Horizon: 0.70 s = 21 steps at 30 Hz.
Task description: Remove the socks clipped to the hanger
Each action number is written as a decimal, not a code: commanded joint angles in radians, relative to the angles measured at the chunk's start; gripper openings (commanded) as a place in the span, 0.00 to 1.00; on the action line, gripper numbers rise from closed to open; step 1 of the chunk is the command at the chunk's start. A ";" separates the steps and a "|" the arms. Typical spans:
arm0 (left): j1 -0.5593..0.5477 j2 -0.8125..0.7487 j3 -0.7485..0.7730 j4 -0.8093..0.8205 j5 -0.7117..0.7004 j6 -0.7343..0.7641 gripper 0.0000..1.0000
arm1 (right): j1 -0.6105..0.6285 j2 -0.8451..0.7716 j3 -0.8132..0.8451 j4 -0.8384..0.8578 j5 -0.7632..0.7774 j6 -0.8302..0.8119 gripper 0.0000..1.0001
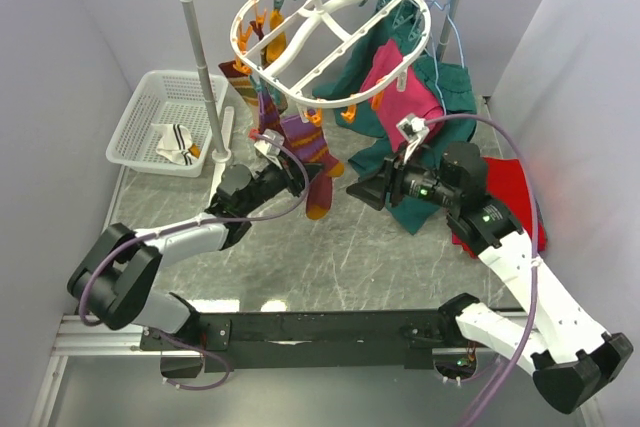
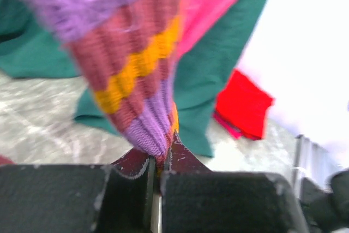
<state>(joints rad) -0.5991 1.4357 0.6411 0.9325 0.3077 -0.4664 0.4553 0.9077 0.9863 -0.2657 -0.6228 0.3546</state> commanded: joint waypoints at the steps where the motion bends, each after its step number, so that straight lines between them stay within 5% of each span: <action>1: -0.047 -0.086 -0.003 0.017 -0.001 -0.067 0.01 | 0.089 0.011 0.028 0.034 0.104 -0.002 0.61; 21: -0.215 -0.161 0.022 -0.053 0.063 -0.265 0.01 | 0.194 0.037 0.104 0.255 0.268 0.153 0.91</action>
<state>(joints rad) -0.7906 1.3136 0.6342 0.8761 0.3206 -0.6853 0.6418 0.9531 1.0348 -0.1059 -0.3729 0.4686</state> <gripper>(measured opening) 0.051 0.894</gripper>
